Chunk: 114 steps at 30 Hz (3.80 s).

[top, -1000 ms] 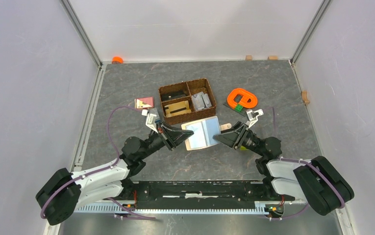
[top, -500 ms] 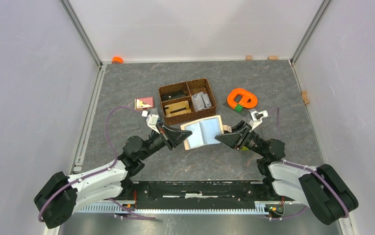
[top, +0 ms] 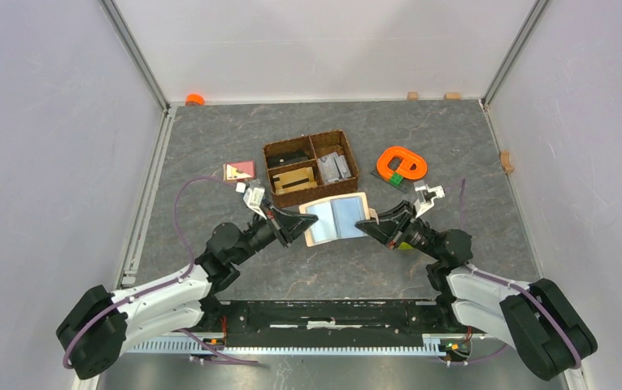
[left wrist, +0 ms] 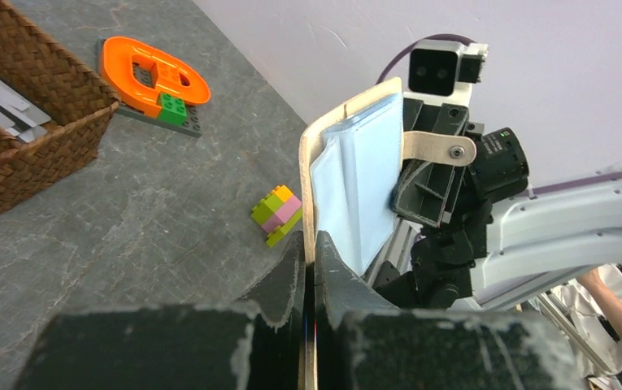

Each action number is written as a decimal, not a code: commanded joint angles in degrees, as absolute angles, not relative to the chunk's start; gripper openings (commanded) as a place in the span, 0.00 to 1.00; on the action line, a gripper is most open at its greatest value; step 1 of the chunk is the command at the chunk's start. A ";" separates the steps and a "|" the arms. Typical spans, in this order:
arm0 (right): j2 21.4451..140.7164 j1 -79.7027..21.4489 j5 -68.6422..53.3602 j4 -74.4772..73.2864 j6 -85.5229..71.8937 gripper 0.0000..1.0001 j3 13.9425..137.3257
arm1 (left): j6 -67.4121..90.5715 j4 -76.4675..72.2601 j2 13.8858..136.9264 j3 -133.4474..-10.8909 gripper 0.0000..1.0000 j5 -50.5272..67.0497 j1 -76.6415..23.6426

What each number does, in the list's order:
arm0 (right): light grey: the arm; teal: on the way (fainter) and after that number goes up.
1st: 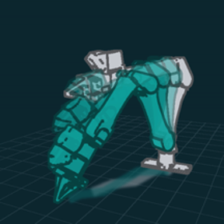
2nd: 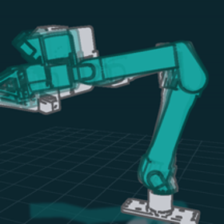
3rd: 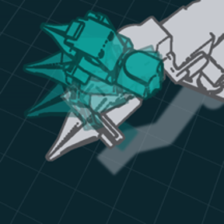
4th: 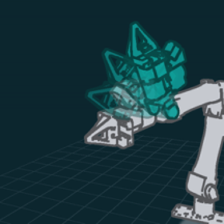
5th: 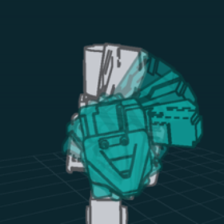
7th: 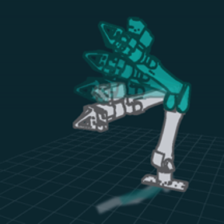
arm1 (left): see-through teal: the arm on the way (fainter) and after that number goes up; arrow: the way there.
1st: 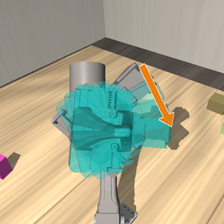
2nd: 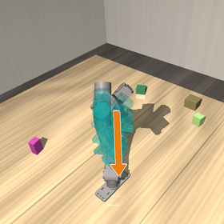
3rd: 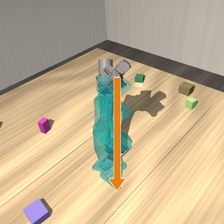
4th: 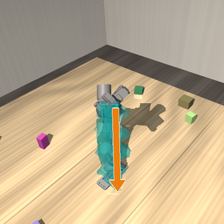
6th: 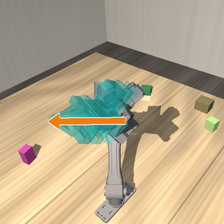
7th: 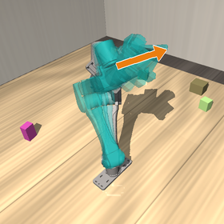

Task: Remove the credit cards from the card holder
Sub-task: Remove the credit card from the card holder.

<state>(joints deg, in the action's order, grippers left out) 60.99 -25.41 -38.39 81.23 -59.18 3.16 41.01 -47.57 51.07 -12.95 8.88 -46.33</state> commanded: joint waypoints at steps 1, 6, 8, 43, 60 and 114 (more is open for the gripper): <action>58.04 -26.33 -34.68 71.26 -47.25 0.15 6.31 | 37.72 -42.49 53.05 -17.01 0.04 6.03 -46.41; 58.87 -28.09 -33.61 69.53 -45.51 0.03 7.18 | 37.86 -42.82 59.74 -19.73 0.29 9.40 -46.41; 59.41 -29.01 -33.13 69.20 -44.93 0.00 7.49 | 38.52 -45.18 62.48 -20.04 0.47 11.62 -46.41; 57.24 -36.57 -25.91 56.65 -34.01 0.55 10.44 | 37.50 -39.22 61.07 -21.02 0.02 7.57 -46.41; 55.32 -36.56 -28.04 59.28 -34.48 0.39 9.74 | 36.94 -34.65 60.74 -21.97 0.02 4.00 -46.41; 55.57 -36.93 -31.22 60.91 -34.95 0.05 10.73 | 38.80 -47.34 62.40 -20.33 0.02 15.00 -46.41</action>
<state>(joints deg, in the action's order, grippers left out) 54.65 -34.37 -26.00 56.58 -35.22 7.66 39.90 -41.54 61.06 -19.55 12.12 -46.13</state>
